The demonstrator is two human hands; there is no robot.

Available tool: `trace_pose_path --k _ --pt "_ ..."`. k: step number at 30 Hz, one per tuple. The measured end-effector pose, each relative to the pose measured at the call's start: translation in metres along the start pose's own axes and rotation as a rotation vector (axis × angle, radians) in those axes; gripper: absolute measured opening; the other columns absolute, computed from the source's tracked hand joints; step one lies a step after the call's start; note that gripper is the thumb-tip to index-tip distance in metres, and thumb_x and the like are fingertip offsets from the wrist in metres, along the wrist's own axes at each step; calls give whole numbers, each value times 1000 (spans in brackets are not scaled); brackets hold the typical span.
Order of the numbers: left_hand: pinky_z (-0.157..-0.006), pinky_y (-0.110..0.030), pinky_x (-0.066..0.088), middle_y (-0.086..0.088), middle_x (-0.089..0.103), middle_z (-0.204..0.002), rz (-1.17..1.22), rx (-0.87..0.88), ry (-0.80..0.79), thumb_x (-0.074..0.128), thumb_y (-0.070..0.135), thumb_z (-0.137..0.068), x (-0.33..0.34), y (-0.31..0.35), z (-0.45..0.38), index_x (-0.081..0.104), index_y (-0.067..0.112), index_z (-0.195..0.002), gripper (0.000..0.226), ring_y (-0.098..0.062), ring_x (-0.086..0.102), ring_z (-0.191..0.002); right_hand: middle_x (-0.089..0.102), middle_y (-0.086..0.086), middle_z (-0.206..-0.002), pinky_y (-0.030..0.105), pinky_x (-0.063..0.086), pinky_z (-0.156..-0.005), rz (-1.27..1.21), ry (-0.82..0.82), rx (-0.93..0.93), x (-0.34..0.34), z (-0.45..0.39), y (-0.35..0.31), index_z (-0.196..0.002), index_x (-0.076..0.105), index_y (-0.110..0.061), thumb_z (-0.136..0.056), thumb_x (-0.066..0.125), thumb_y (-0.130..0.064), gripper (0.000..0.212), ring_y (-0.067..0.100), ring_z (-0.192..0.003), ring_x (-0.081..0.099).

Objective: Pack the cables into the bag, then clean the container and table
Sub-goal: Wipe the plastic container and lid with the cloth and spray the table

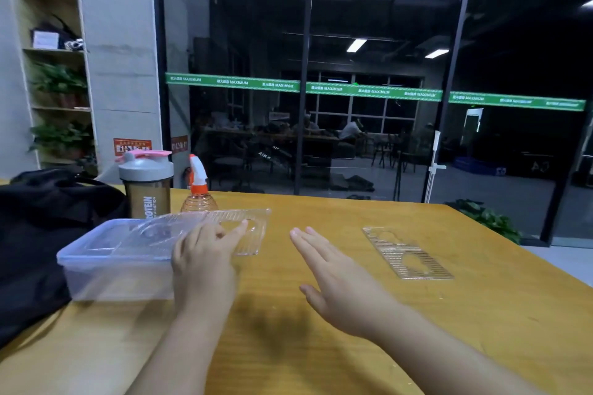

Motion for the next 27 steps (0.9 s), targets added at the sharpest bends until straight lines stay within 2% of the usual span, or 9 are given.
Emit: trace_pose_path --k 4,7,10,13,16,19,27 --pt "-80 -35 27 1 58 -81 -100 -71 -13 75 -8 -56 4 -14 1 70 35 -103 64 -25 55 -83 -4 -17 -158 8 -6 -104 -21 -36 15 3 4 2 -151 -8 -26 -100 41 -28 71 -13 -129 -17" --pt "-94 -37 21 3 58 -100 -112 -151 -91 68 1 -72 9 -22 3 66 42 -106 53 -21 48 -102 -3 -18 -158 9 -1 -105 -45 -57 30 2 7 4 -151 -7 -27 -100 41 -28 70 -14 -129 -16" --pt "-101 -41 18 3 53 -107 -68 -204 -121 67 24 -80 8 -28 2 65 40 -105 30 -20 39 -112 -2 -16 -158 11 2 -106 -72 -55 65 -1 10 9 -150 -8 -29 -100 42 -29 71 -8 -139 -10" --pt "-104 -41 14 3 49 -111 -29 -236 -175 70 53 -70 10 -32 0 63 41 -105 38 -20 31 -118 -1 -14 -158 13 7 -108 -105 -64 119 -2 13 16 -150 -10 -31 -100 43 -30 72 0 -144 -2" --pt "-107 -43 6 4 45 -115 -12 -230 -190 61 71 -65 11 -29 1 60 41 -103 48 -20 27 -123 1 -13 -159 16 13 -111 -134 -74 164 1 16 23 -150 -10 -32 -100 43 -32 73 2 -145 3" --pt "-109 -45 2 5 45 -115 15 -233 -175 55 69 -73 10 -26 2 60 39 -96 38 -18 27 -124 2 -13 -159 18 14 -112 -148 -84 192 6 18 29 -150 -9 -33 -100 43 -33 72 4 -145 3" --pt "-108 -44 4 9 53 -105 57 -259 -122 59 45 -82 13 -28 1 62 38 -80 8 -16 35 -115 5 -12 -159 22 16 -113 -164 -90 236 12 21 42 -150 -6 -34 -99 44 -33 71 3 -145 4"
Point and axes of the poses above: each hand's wrist, its own z-axis away from the middle knuckle, its own x-axis out of the palm, y = z × x, the point moved 7 cm from there along -z, towards the middle knuckle
